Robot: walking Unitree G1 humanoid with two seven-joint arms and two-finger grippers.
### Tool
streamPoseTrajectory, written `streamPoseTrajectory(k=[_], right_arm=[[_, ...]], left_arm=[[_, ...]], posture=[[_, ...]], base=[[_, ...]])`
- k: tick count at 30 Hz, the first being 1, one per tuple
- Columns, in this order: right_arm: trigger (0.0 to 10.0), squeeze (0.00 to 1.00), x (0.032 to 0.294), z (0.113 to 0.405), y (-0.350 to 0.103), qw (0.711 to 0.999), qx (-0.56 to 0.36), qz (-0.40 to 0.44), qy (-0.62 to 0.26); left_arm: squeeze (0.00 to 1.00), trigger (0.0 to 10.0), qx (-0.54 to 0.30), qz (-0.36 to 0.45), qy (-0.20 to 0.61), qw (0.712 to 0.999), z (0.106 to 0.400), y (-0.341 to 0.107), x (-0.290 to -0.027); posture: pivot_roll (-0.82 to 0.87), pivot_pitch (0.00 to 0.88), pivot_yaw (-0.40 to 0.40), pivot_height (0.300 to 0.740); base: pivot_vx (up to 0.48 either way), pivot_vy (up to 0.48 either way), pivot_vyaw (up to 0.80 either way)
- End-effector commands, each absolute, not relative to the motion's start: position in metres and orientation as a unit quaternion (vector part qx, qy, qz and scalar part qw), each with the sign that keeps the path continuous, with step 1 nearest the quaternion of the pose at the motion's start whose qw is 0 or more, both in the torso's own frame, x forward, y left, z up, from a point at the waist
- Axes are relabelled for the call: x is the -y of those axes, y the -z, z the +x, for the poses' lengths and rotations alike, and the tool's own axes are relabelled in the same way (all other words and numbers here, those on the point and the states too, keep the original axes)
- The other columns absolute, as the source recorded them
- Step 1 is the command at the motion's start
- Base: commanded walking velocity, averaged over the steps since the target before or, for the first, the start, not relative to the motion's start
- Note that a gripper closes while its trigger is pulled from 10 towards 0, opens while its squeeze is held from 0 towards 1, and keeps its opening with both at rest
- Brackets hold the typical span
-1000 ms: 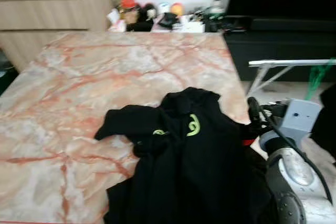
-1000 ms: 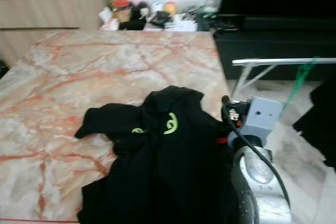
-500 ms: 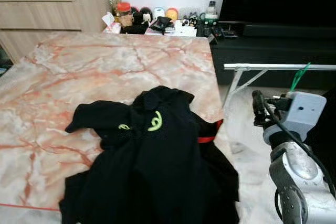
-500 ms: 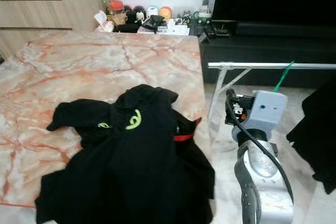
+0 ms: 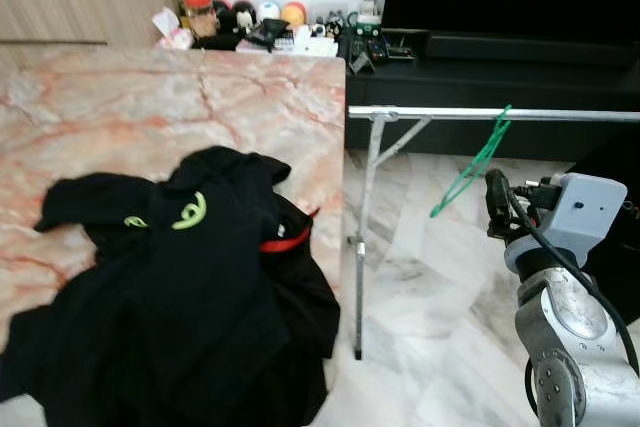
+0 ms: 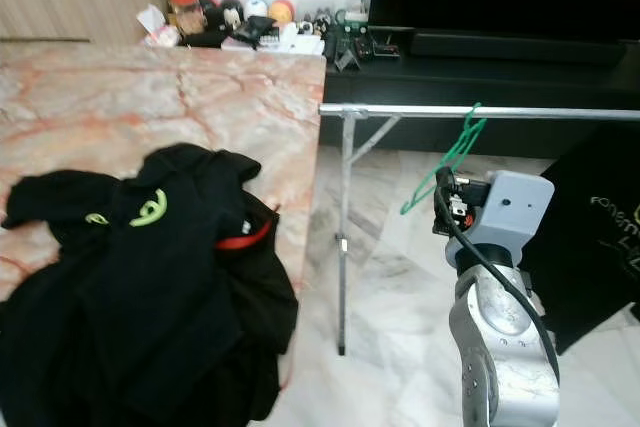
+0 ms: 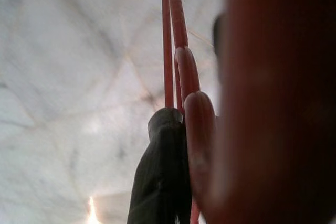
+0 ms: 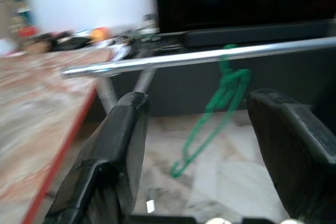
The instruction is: Hang hanger
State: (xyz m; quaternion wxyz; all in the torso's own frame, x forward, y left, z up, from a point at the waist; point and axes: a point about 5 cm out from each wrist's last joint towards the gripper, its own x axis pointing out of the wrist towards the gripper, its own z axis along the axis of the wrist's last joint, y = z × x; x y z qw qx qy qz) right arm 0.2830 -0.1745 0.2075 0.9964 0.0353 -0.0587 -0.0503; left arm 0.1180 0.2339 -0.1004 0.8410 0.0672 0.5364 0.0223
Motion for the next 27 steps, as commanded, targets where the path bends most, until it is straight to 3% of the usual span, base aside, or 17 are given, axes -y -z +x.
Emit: streamPoseTrajectory(k=[1,14,27], right_arm=[[10.0,0.0,0.179,0.282,-0.21,0.996,0.064,0.034,0.059],[10.0,0.0,0.182,0.28,-0.193,0.996,0.036,0.036,0.072],[10.0,0.0,0.181,0.277,-0.175,0.997,0.009,0.037,0.068]], left_arm=[[0.0,10.0,-0.551,0.064,-0.022,0.832,0.111,0.103,-0.233],[0.0,10.0,-0.551,0.062,-0.012,0.832,0.113,0.106,-0.217],[0.0,10.0,-0.55,0.068,-0.014,0.833,0.115,0.104,-0.225]], posture=[[0.01,0.172,-0.003,0.74],[0.01,0.177,-0.002,0.74],[0.01,0.18,0.004,0.74]], base=[[0.0,-0.394,0.0],[0.0,-0.394,0.0],[0.0,-0.397,0.0]])
